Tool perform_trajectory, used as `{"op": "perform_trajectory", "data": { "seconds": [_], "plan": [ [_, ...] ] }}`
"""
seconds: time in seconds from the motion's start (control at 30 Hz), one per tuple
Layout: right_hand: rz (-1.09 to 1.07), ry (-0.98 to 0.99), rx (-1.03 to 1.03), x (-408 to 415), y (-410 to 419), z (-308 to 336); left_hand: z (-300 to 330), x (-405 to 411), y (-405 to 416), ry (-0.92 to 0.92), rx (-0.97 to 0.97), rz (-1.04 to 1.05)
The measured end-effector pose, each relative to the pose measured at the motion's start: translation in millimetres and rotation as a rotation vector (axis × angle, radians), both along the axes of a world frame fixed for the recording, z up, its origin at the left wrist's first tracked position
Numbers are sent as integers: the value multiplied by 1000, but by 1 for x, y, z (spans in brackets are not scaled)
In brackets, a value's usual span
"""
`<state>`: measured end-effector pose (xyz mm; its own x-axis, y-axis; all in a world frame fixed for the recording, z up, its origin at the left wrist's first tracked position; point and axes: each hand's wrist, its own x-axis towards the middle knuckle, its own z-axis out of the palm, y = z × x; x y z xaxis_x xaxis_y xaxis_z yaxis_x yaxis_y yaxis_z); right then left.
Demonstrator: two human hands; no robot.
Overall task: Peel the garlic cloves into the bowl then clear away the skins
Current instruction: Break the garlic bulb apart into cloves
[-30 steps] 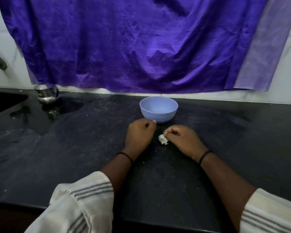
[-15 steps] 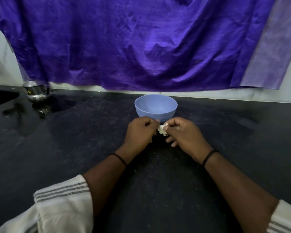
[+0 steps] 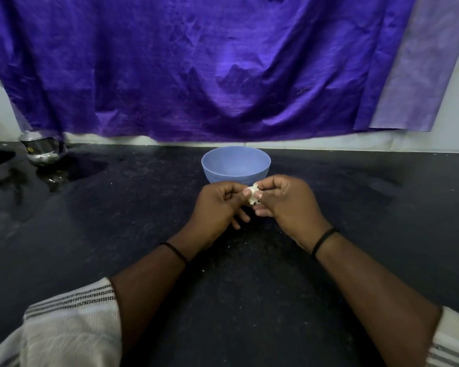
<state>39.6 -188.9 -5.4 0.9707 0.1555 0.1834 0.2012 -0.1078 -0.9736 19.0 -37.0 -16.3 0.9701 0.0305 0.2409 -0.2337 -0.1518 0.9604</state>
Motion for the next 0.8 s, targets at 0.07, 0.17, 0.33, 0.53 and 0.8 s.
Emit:
{"op": "perform_trajectory", "data": {
  "seconds": [0.07, 0.17, 0.33, 0.53, 0.8],
  "plan": [
    [-17, -29, -20, 1, 0, 0, 1, 1, -1, -9, -4, -11],
    [-20, -73, -66, 3, 0, -2, 0, 2, -1, -20, 5, -8],
    [-29, -84, -143, 3, 0, -4, -2, 4, 0, -16, 0, -2],
    [-58, -122, -143, -1, 2, 0, -4, 5, -1, -38, 30, 5],
    [-95, -142, -126, -1, 7, 0, -2, 5, -4, -23, 10, 43]
  ]
}}
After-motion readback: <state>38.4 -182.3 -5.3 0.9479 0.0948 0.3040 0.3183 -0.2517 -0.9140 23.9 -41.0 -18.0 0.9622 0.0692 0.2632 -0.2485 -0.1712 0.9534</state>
